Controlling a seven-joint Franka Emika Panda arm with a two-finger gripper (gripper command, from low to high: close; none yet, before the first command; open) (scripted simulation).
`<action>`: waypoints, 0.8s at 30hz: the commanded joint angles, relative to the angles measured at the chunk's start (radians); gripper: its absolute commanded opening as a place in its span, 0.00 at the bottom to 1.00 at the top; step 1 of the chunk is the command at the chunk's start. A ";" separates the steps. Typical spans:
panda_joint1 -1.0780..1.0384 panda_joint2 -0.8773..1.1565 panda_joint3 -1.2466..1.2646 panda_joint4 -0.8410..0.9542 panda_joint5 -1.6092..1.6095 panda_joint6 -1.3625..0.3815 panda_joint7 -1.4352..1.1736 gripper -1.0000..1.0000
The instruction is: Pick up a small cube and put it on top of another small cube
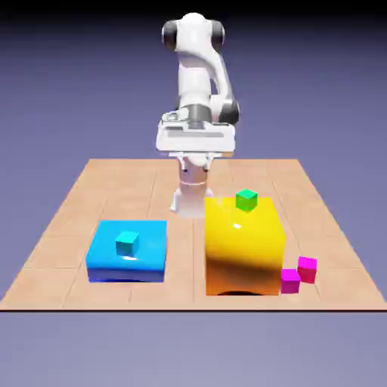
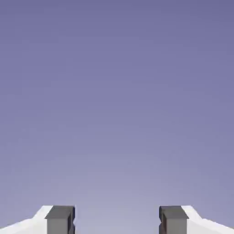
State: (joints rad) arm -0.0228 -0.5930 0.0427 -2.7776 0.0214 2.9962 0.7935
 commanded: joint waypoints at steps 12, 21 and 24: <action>-0.346 -0.229 0.425 0.322 0.213 -0.406 0.522 0.50; -0.606 -0.401 0.744 0.564 0.373 -0.710 0.913 0.50; -0.693 -0.458 0.851 0.644 0.426 -0.811 1.044 0.50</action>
State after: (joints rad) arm -0.7153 -1.0515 0.8934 -2.1336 0.4476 2.1850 1.8372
